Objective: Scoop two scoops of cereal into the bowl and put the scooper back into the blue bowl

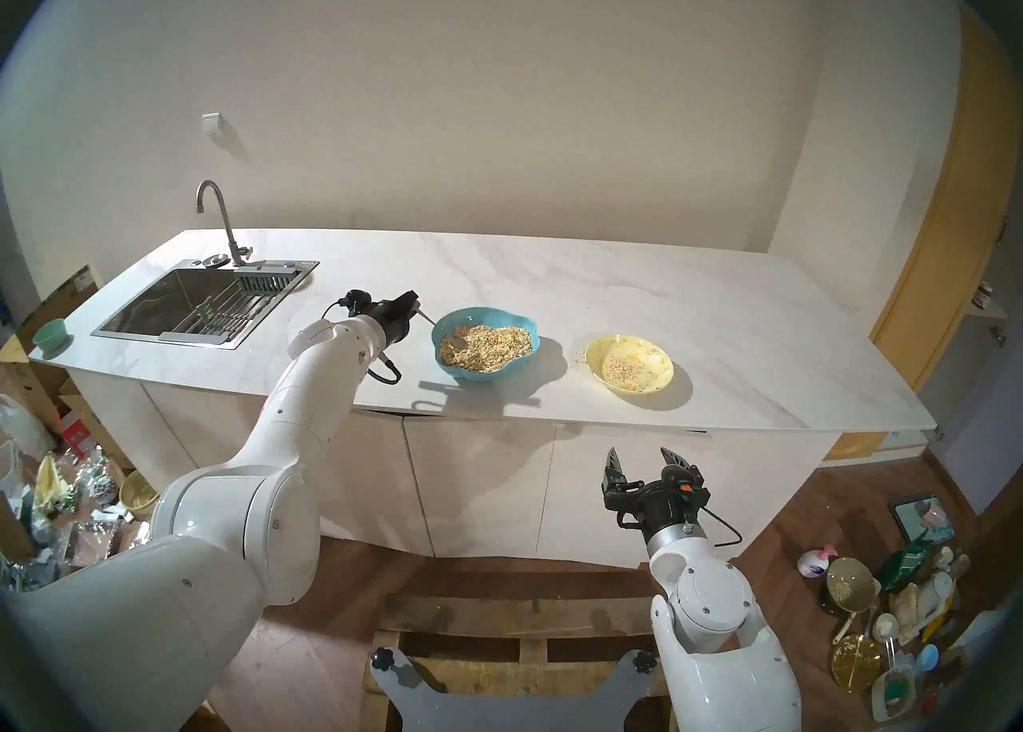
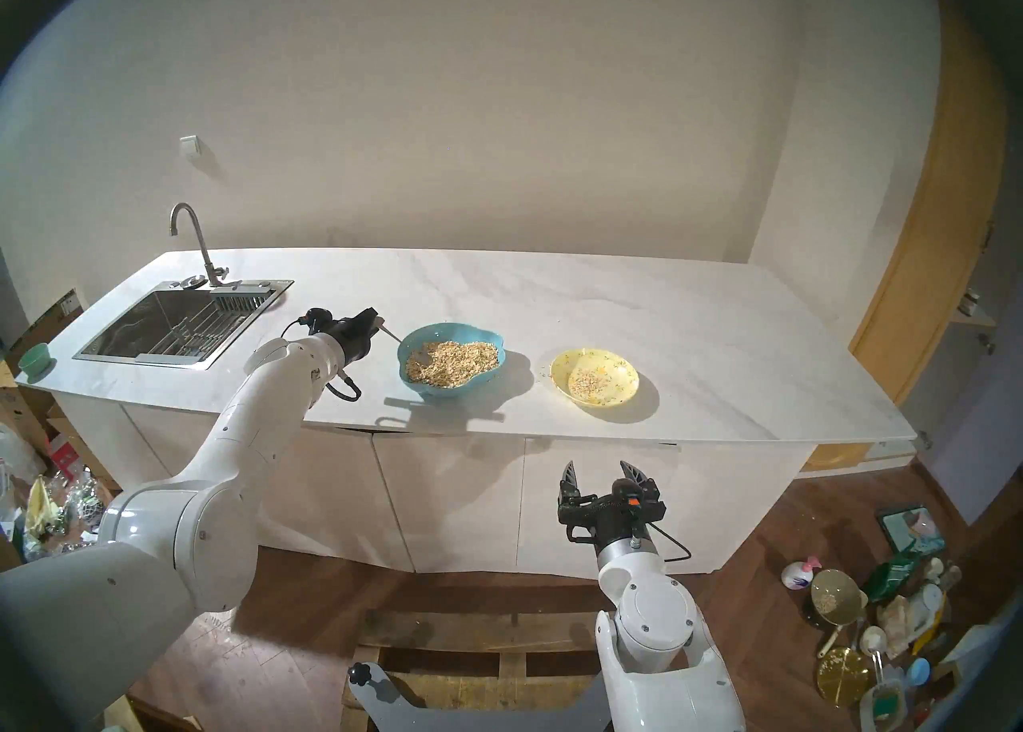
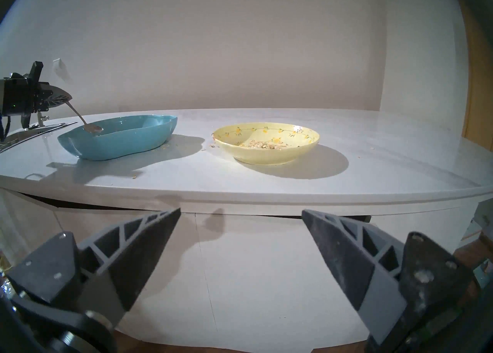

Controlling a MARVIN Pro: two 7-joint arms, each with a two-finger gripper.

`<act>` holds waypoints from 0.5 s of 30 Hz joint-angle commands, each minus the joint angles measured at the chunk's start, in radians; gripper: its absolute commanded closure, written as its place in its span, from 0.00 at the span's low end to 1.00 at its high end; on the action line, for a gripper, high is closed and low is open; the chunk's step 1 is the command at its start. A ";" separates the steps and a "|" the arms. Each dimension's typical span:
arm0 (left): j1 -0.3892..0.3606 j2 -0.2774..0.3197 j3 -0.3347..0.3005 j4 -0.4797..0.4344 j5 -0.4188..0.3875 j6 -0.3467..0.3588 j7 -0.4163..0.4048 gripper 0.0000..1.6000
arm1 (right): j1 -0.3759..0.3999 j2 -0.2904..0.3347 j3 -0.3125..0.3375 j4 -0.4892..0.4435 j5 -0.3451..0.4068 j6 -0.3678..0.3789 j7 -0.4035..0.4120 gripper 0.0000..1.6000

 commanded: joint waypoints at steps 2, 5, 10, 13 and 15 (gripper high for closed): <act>-0.059 -0.016 -0.002 0.023 -0.004 -0.032 -0.014 1.00 | 0.005 -0.001 0.000 -0.026 0.000 -0.005 -0.001 0.00; -0.069 -0.025 0.001 0.047 -0.002 -0.040 -0.009 1.00 | 0.005 -0.001 0.000 -0.025 0.000 -0.005 -0.001 0.00; -0.080 -0.043 0.011 0.080 0.005 -0.056 -0.008 1.00 | 0.005 -0.001 0.000 -0.025 0.000 -0.005 -0.001 0.00; -0.089 -0.056 0.016 0.093 0.007 -0.062 -0.006 1.00 | 0.006 -0.001 0.000 -0.025 0.000 -0.005 -0.001 0.00; -0.095 -0.068 0.020 0.096 0.006 -0.065 -0.004 1.00 | 0.006 -0.001 0.000 -0.024 0.000 -0.006 -0.001 0.00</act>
